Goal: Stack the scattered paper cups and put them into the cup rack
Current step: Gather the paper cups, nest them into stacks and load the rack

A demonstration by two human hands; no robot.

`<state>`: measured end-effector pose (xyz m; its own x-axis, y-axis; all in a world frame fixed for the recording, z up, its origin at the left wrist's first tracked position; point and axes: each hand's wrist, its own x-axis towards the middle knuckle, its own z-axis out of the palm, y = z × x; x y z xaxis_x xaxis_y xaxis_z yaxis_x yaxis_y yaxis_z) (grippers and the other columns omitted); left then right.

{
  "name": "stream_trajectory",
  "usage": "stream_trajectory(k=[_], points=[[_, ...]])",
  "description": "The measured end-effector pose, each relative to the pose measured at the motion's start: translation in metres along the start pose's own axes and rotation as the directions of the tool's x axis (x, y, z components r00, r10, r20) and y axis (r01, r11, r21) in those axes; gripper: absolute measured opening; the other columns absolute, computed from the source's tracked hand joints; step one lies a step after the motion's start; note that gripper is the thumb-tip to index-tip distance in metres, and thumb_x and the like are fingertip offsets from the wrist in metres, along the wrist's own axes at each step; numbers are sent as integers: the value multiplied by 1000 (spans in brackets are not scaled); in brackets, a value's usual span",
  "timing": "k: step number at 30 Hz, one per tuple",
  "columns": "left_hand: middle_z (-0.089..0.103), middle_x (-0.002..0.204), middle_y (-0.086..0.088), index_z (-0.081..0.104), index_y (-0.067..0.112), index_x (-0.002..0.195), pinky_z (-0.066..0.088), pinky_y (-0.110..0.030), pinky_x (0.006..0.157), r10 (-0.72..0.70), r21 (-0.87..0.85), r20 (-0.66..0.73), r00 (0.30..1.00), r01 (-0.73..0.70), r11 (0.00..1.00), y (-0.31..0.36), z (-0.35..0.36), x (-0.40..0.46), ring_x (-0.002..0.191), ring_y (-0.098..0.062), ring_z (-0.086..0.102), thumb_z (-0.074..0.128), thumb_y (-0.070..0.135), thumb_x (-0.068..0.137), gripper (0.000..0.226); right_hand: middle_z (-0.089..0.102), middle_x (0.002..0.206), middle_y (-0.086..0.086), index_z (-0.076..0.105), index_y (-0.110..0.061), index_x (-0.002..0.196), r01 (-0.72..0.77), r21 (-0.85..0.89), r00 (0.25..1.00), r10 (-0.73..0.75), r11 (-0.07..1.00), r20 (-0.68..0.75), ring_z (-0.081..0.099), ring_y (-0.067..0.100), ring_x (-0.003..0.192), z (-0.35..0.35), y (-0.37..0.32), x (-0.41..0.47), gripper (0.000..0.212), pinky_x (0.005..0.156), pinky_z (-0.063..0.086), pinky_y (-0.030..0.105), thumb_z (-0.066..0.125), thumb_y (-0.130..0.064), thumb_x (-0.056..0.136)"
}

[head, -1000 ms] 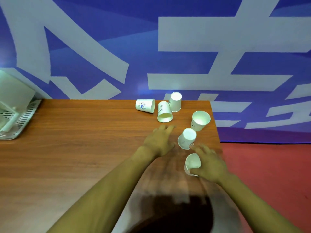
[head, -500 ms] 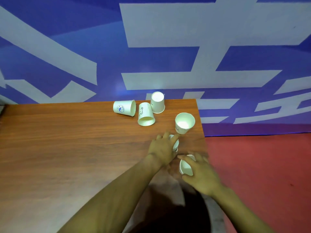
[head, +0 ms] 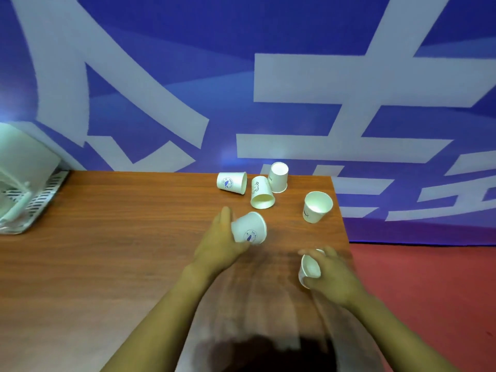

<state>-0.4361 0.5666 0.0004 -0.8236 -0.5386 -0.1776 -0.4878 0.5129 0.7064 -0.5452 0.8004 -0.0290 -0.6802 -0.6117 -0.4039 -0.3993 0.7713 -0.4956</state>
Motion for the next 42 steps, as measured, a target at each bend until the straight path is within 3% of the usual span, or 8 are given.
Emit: stream_trajectory(k=[3, 6, 11, 16, 27, 35, 40, 42], points=[[52, 113, 2, 47, 21, 117, 45, -29, 78, -36, -111, -32, 999, 32, 993, -25, -22, -32, 102, -19, 53, 77, 21, 68, 57, 38, 128, -7, 46, -44, 128, 65, -23, 998, -65, 998, 8, 45, 22, 119, 7, -32, -2, 61, 97, 43, 35, 68, -40, 71], [53, 120, 2, 48, 23, 130, 44, -34, 92, -45, -28, -83, 996, 43, 999, -43, -47, -53, 111, -20, 51, 76, 29, 70, 66, 36, 133, -9, 43, -46, 130, 144, -68, 989, -142, 987, 28, 43, 22, 122, 15, -68, 1, 60, 97, 43, 35, 65, -41, 74], [48, 122, 5, 42, 25, 137, 38, -19, 80, 1, -71, -168, 986, -13, 997, -60, -95, -72, 104, -8, 48, 73, 26, 74, 71, 34, 135, -12, 40, -48, 130, 211, -115, 977, -209, 971, 31, 43, 17, 121, 31, -120, -3, 60, 97, 43, 32, 64, -42, 75], [41, 109, 3, 46, 27, 112, 38, -6, 60, 16, -159, -108, 994, -34, 987, -82, -132, -77, 90, 9, 46, 71, 19, 71, 49, 35, 136, -12, 41, -49, 129, 182, -133, 981, -189, 974, -40, 42, 18, 123, 39, -165, -11, 59, 97, 43, 32, 64, -43, 75], [51, 102, 5, 26, 27, 126, 45, -11, 59, 130, -356, 136, 982, -74, 931, -199, -268, -89, 82, -7, 55, 69, 1, 74, 72, 32, 140, -14, 40, -50, 130, 195, -86, 969, -206, 977, -137, 40, 17, 126, 126, -347, -9, 60, 99, 41, 33, 66, -43, 76], [54, 107, 13, 33, 32, 122, 48, -11, 62, 33, -465, 103, 994, 19, 885, -243, -300, -99, 94, -7, 57, 80, 33, 74, 67, 32, 139, -14, 38, -50, 131, 185, -120, 976, -196, 975, -90, 39, 16, 127, 158, -393, -9, 63, 100, 41, 35, 65, -43, 75], [42, 108, 16, 46, 38, 115, 38, -30, 89, -37, -147, -48, 998, 29, 989, -266, -316, -91, 109, -11, 35, 70, 65, 49, 75, 36, 137, -12, 40, -47, 131, 235, -70, 965, -241, 969, -99, 41, 17, 125, 155, -405, 9, 62, 100, 41, 34, 66, -39, 75], [39, 110, 13, 49, 39, 116, 48, -39, 87, -71, -105, -74, 995, 63, 992, -279, -326, -86, 110, -14, 36, 71, 65, 45, 79, 37, 136, -11, 41, -45, 132, 253, -30, 963, -255, 967, -87, 42, 17, 125, 163, -412, 19, 62, 100, 41, 34, 66, -38, 75]])
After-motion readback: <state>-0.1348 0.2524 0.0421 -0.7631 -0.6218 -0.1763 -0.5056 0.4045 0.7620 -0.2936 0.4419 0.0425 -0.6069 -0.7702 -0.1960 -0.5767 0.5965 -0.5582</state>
